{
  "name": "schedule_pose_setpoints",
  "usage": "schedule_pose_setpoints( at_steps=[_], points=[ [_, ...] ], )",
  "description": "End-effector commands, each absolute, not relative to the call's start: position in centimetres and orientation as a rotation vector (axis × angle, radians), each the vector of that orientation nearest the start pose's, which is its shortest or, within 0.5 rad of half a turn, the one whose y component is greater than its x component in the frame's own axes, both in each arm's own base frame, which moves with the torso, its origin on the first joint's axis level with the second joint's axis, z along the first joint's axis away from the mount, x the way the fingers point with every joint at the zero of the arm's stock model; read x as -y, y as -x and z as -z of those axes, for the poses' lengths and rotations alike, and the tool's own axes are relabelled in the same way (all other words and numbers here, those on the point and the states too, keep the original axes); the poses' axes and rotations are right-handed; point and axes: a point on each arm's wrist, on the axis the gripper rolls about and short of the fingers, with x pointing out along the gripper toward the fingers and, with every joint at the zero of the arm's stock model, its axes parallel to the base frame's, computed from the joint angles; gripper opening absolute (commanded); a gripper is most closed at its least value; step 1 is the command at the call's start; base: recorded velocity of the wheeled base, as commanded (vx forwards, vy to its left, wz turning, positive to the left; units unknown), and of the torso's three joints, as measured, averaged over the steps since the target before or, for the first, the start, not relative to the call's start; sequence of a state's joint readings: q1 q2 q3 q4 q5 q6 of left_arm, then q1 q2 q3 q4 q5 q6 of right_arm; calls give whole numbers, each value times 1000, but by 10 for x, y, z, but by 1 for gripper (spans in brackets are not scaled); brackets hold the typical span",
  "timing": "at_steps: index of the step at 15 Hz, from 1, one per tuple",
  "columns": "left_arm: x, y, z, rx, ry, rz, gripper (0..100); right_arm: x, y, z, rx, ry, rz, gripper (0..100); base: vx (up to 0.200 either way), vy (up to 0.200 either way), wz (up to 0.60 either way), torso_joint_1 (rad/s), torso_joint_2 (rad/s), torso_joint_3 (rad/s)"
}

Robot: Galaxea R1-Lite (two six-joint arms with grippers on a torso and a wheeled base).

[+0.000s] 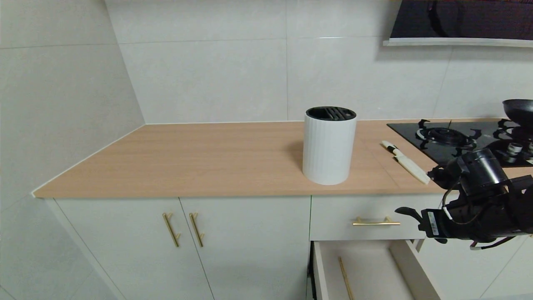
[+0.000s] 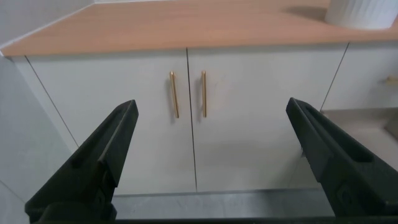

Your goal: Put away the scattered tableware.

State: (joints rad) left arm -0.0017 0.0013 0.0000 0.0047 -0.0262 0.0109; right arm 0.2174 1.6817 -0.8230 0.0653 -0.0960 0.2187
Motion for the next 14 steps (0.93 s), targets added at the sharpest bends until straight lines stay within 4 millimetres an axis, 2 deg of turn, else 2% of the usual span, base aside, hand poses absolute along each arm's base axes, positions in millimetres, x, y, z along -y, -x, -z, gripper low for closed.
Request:
schedule_pose_setpoints(
  at_steps=[1,14],
  points=[
    [1,23,-75,-6,-11,28,100,-56,-262,-129,-935,-55,-12,0,0,0,0,-212,481,281],
    [1,23,-75,-6,-11,28,100,-57,-267,-118,-976,-44,-7,0,0,0,0,-184,484,293]
  ],
)
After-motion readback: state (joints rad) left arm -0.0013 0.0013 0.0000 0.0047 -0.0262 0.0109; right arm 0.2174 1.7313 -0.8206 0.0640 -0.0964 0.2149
